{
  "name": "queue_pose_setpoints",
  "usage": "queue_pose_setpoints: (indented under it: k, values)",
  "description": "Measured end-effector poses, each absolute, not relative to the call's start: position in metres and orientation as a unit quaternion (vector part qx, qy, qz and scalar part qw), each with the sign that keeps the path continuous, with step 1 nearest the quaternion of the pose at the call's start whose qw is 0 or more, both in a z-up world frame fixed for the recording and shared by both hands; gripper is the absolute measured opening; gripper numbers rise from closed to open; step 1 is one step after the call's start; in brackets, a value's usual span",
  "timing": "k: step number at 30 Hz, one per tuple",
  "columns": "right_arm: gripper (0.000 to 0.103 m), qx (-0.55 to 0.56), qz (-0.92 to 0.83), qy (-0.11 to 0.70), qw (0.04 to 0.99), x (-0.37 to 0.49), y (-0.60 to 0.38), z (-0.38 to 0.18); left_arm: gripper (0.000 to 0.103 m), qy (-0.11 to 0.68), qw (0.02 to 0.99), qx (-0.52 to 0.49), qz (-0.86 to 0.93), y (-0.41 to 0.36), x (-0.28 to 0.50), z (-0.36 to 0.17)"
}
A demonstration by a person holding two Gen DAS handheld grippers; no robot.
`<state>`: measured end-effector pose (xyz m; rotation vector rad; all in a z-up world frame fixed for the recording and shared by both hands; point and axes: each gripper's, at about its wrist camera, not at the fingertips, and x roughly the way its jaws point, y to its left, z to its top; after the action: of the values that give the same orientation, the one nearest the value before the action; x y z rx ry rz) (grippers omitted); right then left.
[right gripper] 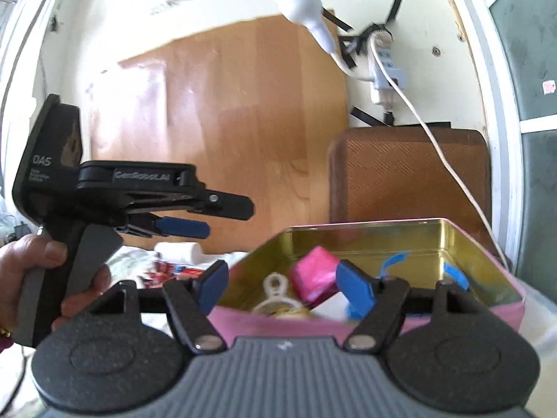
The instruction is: Organize rigid objects
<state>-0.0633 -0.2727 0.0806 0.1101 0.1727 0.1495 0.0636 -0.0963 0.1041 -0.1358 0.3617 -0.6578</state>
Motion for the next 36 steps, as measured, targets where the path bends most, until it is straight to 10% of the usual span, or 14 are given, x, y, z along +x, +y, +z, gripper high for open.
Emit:
queue_pose_setpoints:
  k: [17,24,32,36]
  values:
    - [0.070,-0.003,0.172,0.179,0.969,-0.028,-0.135,0.072,0.089,0.205,0.973,-0.071,-0.085,0.065,0.040,0.045]
    - [0.041,-0.024,0.174,0.228,0.958,0.044,-0.097,0.068,0.093,0.151,0.983,-0.099,-0.028,0.087,0.034,0.047]
    - [0.037,-0.109,0.170,0.264,0.943,0.145,-0.029,0.049,0.093,0.146,0.978,-0.146,-0.013,0.101,0.038,0.047]
    - [0.010,-0.131,0.168,0.292,0.933,0.165,-0.016,0.033,0.091,0.153,0.979,-0.136,-0.010,0.097,0.042,0.046]
